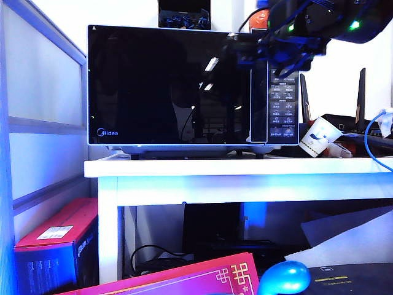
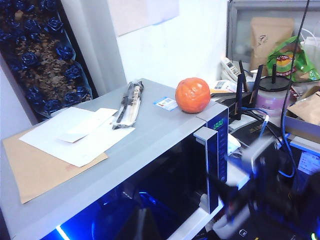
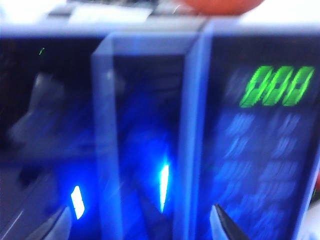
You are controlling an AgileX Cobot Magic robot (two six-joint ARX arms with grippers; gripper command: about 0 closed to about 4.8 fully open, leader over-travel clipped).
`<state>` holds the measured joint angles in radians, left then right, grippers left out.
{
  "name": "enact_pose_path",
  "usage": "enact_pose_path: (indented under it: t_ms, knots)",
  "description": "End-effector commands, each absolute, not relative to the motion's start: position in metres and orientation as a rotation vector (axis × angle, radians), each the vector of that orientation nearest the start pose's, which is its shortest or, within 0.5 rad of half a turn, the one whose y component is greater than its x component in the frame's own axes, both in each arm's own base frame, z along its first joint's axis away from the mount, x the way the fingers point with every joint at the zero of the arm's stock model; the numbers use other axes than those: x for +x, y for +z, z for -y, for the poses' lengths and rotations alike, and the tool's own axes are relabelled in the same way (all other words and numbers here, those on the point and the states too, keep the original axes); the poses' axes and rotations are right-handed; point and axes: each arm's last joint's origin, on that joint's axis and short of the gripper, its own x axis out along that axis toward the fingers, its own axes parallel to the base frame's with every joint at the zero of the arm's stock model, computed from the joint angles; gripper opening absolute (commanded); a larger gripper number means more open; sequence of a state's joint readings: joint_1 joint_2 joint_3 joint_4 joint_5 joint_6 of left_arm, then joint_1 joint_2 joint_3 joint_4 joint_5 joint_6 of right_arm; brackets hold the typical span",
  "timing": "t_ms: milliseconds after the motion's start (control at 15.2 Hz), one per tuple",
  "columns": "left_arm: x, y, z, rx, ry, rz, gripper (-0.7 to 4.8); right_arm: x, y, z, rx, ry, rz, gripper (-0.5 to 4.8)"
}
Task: Open the microwave door, place the orange inside the microwave, then close the microwave door.
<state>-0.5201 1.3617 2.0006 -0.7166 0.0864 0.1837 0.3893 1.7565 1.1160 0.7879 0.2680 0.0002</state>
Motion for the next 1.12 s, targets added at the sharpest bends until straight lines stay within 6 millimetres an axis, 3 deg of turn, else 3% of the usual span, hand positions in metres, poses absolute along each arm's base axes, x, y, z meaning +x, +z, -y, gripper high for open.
enact_pose_path:
  t_ms: [66,263,725,922,1054,1120]
  knots:
    - [0.189,0.552,0.111,0.192,-0.615,-0.003,-0.05,0.383,0.294,-0.134,0.055,0.114,0.180,3.67]
    - [0.189,0.551,0.111,0.192,-0.616,-0.005,-0.05,0.388,0.295,-0.134,0.052,0.121,0.179,3.67]
    - [0.189,0.550,0.111,0.195,-0.617,-0.019,-0.05,0.403,0.271,-0.141,0.041,0.160,0.125,3.52]
    - [0.189,0.550,0.111,0.195,-0.617,-0.019,-0.05,0.403,0.271,-0.141,0.040,0.162,0.122,2.68]
    - [0.189,0.550,0.111,0.195,-0.617,-0.019,-0.05,0.403,0.271,-0.141,0.038,0.176,0.121,1.41]
    - [0.189,0.550,0.111,0.195,-0.617,-0.021,-0.05,0.403,0.271,-0.142,0.038,0.189,0.122,1.35]
